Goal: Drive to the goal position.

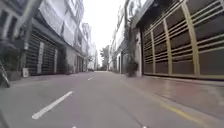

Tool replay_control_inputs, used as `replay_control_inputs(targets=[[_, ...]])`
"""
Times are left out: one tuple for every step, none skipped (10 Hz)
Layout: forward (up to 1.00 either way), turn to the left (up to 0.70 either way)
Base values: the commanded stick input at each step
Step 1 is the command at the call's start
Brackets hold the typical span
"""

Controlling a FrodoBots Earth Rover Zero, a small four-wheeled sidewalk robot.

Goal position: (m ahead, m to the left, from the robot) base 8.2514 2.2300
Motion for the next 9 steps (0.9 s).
replay_control_inputs(targets=[[0.85,0.00],[0.85,0.00],[0.85,0.00],[0.85,0.00],[0.85,0.00],[0.85,0.00],[0.85,0.00],[0.85,0.00],[0.85,0.00]])
